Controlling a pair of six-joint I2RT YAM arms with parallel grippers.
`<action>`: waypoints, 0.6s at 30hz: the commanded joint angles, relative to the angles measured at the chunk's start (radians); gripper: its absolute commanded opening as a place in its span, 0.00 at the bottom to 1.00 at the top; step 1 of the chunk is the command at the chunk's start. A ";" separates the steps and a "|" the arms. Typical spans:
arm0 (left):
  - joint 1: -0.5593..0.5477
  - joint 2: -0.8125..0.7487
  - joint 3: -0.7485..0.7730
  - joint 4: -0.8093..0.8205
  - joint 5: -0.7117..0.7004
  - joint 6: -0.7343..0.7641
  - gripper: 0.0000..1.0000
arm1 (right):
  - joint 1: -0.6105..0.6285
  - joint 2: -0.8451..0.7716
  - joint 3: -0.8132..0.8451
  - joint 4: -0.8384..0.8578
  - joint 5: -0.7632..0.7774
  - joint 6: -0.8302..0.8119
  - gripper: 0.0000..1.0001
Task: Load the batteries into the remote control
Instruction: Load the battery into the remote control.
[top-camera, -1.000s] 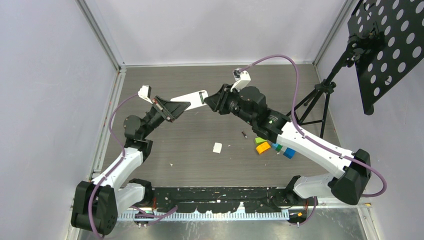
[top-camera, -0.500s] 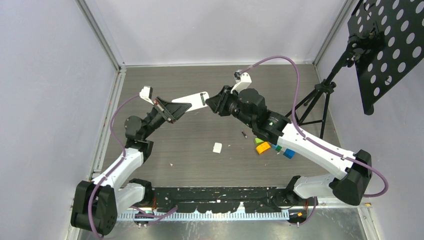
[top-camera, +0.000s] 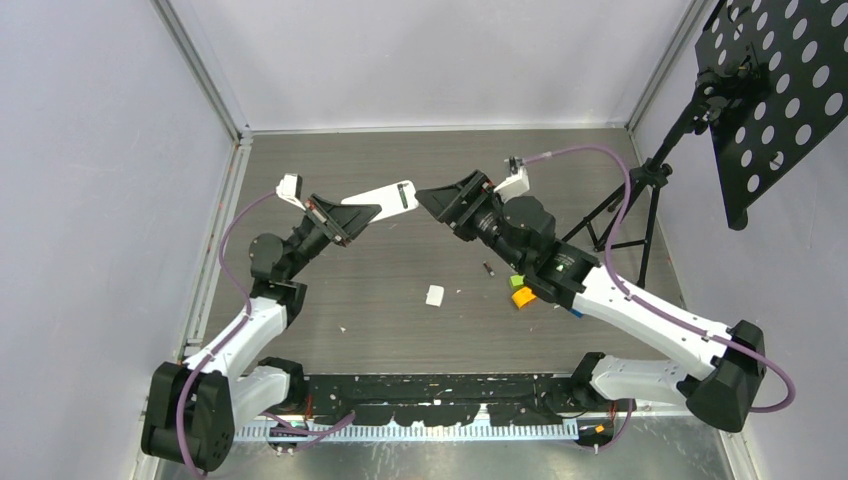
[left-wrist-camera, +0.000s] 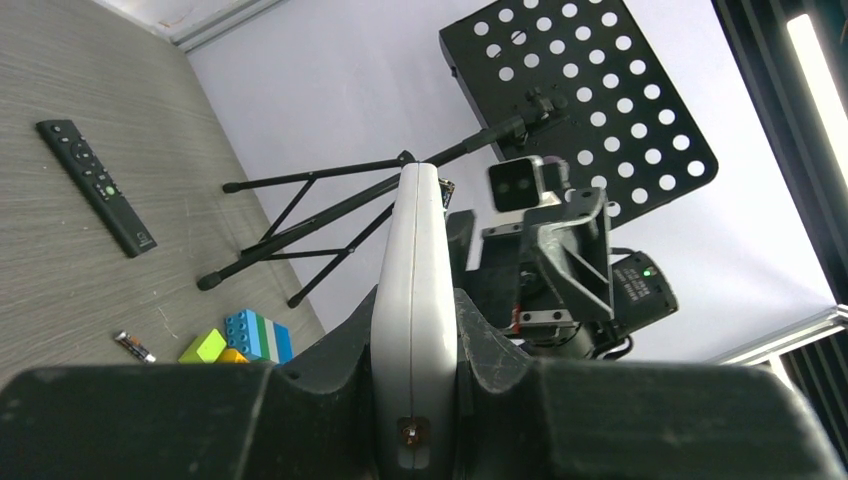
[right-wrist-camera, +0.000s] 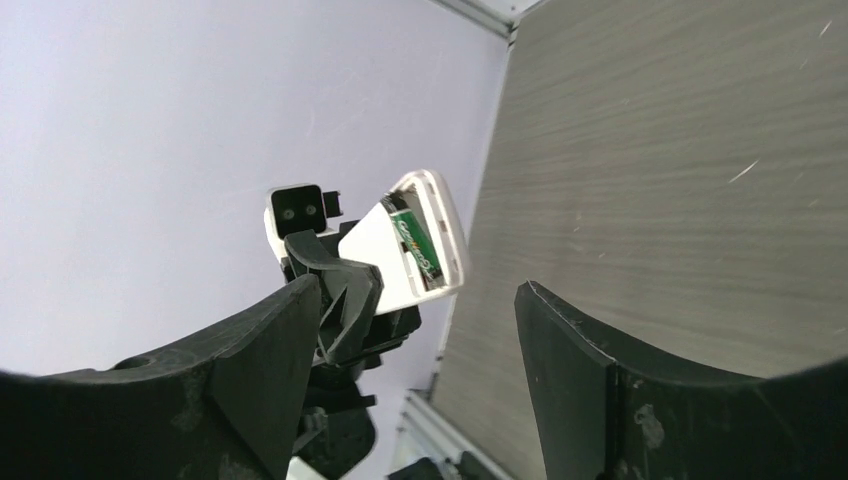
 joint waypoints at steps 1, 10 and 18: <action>0.001 -0.027 0.014 0.090 -0.017 -0.003 0.00 | -0.003 0.024 -0.044 0.173 -0.029 0.245 0.77; 0.001 -0.030 0.015 0.106 -0.005 -0.026 0.00 | -0.003 0.139 0.000 0.304 -0.066 0.358 0.77; 0.001 -0.036 0.004 0.116 0.010 -0.014 0.00 | -0.008 0.208 0.013 0.370 -0.072 0.425 0.77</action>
